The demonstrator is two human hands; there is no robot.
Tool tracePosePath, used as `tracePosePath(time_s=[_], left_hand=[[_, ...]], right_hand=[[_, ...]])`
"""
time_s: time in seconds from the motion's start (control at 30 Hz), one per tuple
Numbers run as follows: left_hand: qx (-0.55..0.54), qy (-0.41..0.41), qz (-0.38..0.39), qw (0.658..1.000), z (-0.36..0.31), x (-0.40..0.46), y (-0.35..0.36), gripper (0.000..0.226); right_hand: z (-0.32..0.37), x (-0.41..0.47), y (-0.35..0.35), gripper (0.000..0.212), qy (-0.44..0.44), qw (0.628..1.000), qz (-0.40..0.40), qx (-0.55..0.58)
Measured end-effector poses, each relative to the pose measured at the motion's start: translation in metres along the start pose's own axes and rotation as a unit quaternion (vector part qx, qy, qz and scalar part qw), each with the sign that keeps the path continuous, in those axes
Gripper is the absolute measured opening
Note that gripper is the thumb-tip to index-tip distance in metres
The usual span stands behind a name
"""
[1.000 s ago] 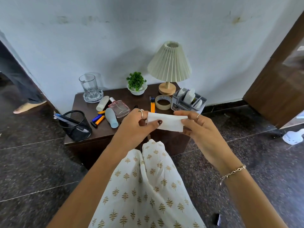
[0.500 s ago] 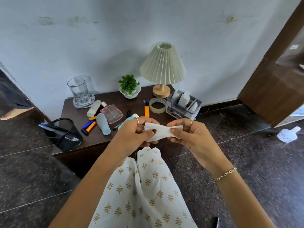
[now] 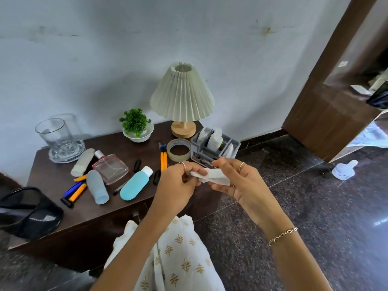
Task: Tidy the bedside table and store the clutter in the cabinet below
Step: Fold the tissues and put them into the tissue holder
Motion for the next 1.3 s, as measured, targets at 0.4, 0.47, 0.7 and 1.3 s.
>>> tracePosePath(time_s=[0.4, 0.47, 0.7, 1.3], left_hand=[[0.028, 0.022, 0.000, 0.999, 0.056, 0.051, 0.060, 0.055], [0.065, 0.028, 0.020, 0.997, 0.065, 0.054, 0.070, 0.066], [0.234, 0.021, 0.061, 0.970, 0.085, 0.069, 0.084, 0.077], [0.275, -0.013, 0.116, 0.954, 0.100, 0.064, 0.085, 0.076]], right_hand=[[0.053, 0.116, -0.062, 0.016, -0.178, 0.860, -0.173, -0.446], [0.052, 0.135, -0.061, 0.020, -0.192, 0.824, -0.161, -0.509], [0.029, 0.174, -0.058, 0.028, -0.177, 0.750, -0.061, -0.635], [-0.018, 0.176, -0.053, 0.040, -0.166, 0.771, -0.031, -0.614]])
Point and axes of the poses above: each hand's wrist, its own x-axis towards the middle knuckle, its own y-axis out of the palm, z = x × y, the point moved 3 cm from there along x, towards the middle knuckle, and after that the axes turned 2 degrees about -y, right-handed, at the moved point
